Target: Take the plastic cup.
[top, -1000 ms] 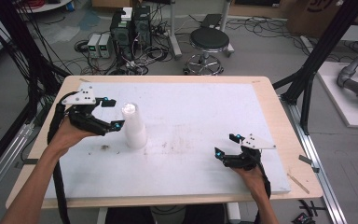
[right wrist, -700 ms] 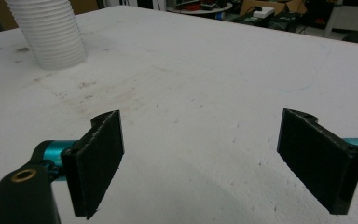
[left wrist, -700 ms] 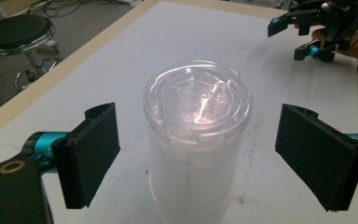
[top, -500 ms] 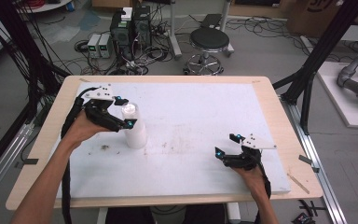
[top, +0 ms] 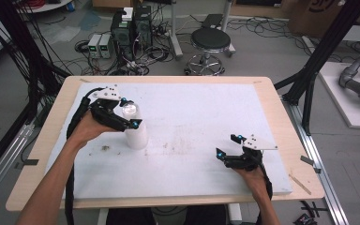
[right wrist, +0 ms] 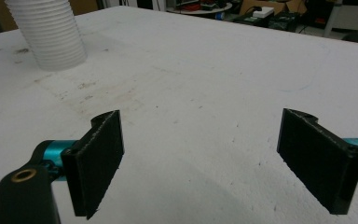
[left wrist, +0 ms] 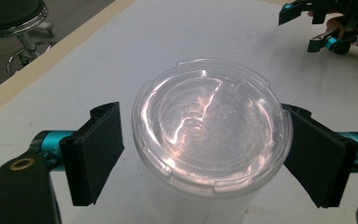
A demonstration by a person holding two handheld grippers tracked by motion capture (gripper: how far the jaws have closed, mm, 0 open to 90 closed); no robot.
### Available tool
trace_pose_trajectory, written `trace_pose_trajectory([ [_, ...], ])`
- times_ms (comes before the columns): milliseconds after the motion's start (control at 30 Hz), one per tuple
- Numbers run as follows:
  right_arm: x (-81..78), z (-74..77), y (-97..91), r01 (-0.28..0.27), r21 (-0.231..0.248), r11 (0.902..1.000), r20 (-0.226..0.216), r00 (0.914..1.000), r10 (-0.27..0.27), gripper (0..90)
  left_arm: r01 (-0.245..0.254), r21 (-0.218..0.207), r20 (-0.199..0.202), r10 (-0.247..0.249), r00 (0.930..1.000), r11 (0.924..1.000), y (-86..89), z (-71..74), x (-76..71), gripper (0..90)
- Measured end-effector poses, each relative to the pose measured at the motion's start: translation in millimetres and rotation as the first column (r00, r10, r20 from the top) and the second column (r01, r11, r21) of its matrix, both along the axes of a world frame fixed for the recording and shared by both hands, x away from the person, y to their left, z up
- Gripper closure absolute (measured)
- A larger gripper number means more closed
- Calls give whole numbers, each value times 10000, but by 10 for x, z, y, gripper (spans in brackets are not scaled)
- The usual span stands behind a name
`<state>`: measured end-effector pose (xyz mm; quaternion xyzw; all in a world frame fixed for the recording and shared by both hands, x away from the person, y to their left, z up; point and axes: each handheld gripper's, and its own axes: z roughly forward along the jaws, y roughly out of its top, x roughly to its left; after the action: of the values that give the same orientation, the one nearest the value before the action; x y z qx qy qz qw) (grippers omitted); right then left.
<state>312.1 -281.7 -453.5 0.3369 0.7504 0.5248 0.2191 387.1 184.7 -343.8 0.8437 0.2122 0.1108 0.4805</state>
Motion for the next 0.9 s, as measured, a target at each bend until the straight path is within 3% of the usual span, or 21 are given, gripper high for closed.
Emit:
trace_pose_trajectory([
  [100,-3,-1,-2,38,71,10000,-4,10000,-38,145,-27,-102,-61,27,10000,9999,-16,-4,10,199],
  [433,-5,-1,-2,27,88,10000,-32,10000,-27,145,-24,166,-174,27,9998,9999,-40,-23,13,240],
  [500,-6,0,-1,30,77,10000,-31,10000,-29,146,6,373,-180,1,9998,9993,-32,-23,18,257],
  [700,-6,0,1,45,85,10000,-45,10000,-45,145,25,326,-221,-18,9998,9995,-36,-25,11,324],
  [900,-7,0,3,35,54,10000,-18,10000,-35,146,6,542,-221,6,9998,9985,-30,-21,9,346],
])
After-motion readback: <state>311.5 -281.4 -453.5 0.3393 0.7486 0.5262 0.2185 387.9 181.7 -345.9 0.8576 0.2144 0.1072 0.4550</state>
